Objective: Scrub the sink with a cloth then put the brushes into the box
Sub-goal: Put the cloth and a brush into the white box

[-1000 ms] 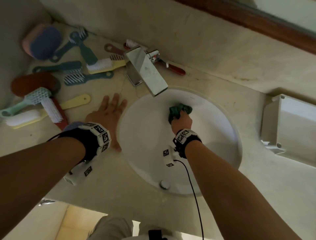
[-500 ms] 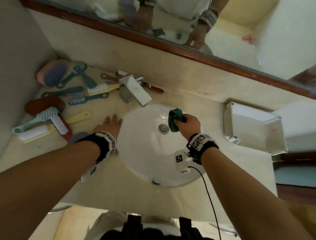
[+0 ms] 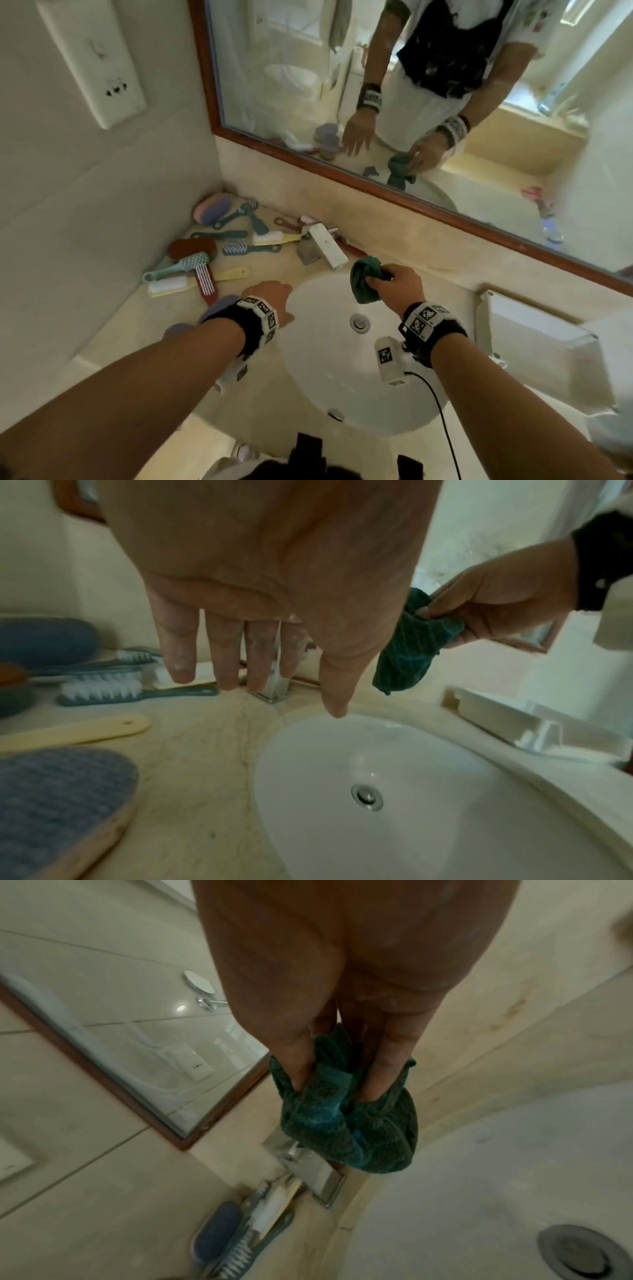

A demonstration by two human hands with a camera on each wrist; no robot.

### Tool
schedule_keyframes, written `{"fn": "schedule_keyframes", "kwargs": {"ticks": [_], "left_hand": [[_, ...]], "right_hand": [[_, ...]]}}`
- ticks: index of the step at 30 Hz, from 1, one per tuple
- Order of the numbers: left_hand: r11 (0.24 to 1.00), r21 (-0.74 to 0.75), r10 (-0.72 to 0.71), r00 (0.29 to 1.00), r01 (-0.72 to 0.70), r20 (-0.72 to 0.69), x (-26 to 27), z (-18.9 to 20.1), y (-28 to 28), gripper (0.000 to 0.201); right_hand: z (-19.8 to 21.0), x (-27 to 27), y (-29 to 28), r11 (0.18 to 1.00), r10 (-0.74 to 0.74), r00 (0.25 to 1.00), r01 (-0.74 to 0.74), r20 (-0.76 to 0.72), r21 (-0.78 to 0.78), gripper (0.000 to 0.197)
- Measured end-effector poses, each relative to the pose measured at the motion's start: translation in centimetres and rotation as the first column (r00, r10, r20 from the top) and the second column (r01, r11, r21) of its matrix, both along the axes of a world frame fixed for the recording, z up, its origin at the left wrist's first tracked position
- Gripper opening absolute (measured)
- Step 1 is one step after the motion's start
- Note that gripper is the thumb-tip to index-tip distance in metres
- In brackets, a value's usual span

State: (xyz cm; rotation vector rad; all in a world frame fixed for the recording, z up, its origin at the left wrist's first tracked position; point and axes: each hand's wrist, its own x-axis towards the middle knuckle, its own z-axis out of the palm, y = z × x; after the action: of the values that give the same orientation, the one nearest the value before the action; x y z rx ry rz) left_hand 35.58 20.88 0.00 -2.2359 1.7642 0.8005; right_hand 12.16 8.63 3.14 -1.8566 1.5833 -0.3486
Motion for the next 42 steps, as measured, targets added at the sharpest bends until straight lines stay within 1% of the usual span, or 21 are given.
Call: {"fn": "schedule_keyframes", "kwargs": {"ticks": [4, 6, 8, 11, 14, 16, 17, 19, 21, 24, 27, 31, 34, 36, 38, 40, 42], "left_hand": [[0.978, -0.108, 0.179, 0.984, -0.181, -0.023, 1.9, 2.2, 2.6, 0.072], [0.943, -0.144, 0.297, 0.954, -0.299, -0.035, 3.0, 3.2, 4.4, 0.065], [0.907, -0.147, 0.393, 0.919, -0.394, -0.037, 4.3, 4.2, 6.1, 0.058], [0.878, -0.138, 0.459, 0.888, -0.459, -0.032, 6.0, 5.3, 8.0, 0.053], [0.857, -0.121, 0.499, 0.865, -0.501, -0.051, 7.2, 5.7, 9.4, 0.041], [0.842, -0.162, 0.512, 0.857, -0.514, -0.058, 8.1, 6.3, 10.3, 0.039], [0.841, -0.177, 0.51, 0.858, -0.512, -0.062, 8.6, 6.5, 10.6, 0.037], [0.846, -0.207, 0.493, 0.869, -0.491, -0.046, 9.8, 6.6, 11.2, 0.035], [0.825, -0.191, 0.53, 0.846, -0.531, -0.062, 11.2, 6.2, 11.6, 0.038], [0.807, -0.147, 0.562, 0.82, -0.572, -0.106, 14.1, 5.1, 11.8, 0.037], [0.813, -0.126, 0.561, 0.823, -0.568, -0.088, 17.2, 3.4, 11.4, 0.037], [0.851, -0.131, 0.506, 0.861, -0.508, -0.046, 21.1, 0.9, 9.9, 0.044], [0.87, -0.15, 0.472, 0.881, -0.47, -0.022, 23.4, -0.8, 7.9, 0.035], [0.89, -0.154, 0.432, 0.902, -0.428, -0.012, 23.8, -2.3, 6.8, 0.041], [0.904, -0.143, 0.408, 0.913, -0.403, 0.003, 24.1, -3.9, 6.1, 0.049], [0.918, -0.134, 0.382, 0.923, -0.373, 0.041, 24.6, -5.1, 5.5, 0.051], [0.926, -0.123, 0.366, 0.929, -0.358, 0.059, 25.2, -6.2, 5.0, 0.05]], "right_hand": [[1.8, 2.5, -0.2, 0.992, 0.123, 0.992, -0.122, 0.028, -0.039, 0.02], [2.5, 3.9, -0.1, 0.982, 0.185, 0.983, -0.184, 0.021, -0.044, 0.023], [3.0, 5.3, 0.3, 0.97, 0.241, 0.97, -0.24, 0.019, -0.041, 0.023], [3.6, 7.2, 1.4, 0.949, 0.313, 0.949, -0.312, 0.042, -0.038, 0.024], [3.9, 9.1, 2.8, 0.928, 0.371, 0.928, -0.371, 0.036, -0.025, 0.027], [4.2, 10.6, 3.8, 0.927, 0.375, 0.925, -0.375, 0.059, -0.01, 0.029], [4.1, 11.5, 4.2, 0.926, 0.378, 0.923, -0.378, 0.068, -0.007, 0.033], [3.9, 13.1, 5.1, 0.924, 0.382, 0.922, -0.383, 0.063, -0.01, 0.033], [3.8, 14.5, 5.7, 0.924, 0.382, 0.923, -0.382, 0.042, -0.015, 0.03], [3.9, 17.1, 5.9, 0.926, 0.377, 0.926, -0.377, 0.031, 0.006, 0.026], [3.6, 19.7, 5.8, 0.935, 0.351, 0.936, -0.352, 0.032, 0.034, 0.022], [2.6, 22.3, 5.7, 0.946, 0.318, 0.948, -0.318, 0.006, 0.059, 0.023], [0.9, 23.9, 5.8, 0.962, 0.265, 0.964, -0.263, -0.017, 0.07, 0.034], [-0.5, 24.1, 6.2, 0.97, 0.236, 0.97, -0.232, -0.056, 0.07, 0.036], [-1.7, 24.1, 6.5, 0.976, 0.202, 0.978, -0.197, -0.051, 0.097, 0.031], [-2.7, 24.2, 6.6, 0.981, 0.161, 0.986, -0.155, -0.04, 0.119, 0.031], [-3.8, 24.2, 6.8, 0.983, 0.133, 0.989, -0.123, -0.064, 0.136, 0.037]]}}
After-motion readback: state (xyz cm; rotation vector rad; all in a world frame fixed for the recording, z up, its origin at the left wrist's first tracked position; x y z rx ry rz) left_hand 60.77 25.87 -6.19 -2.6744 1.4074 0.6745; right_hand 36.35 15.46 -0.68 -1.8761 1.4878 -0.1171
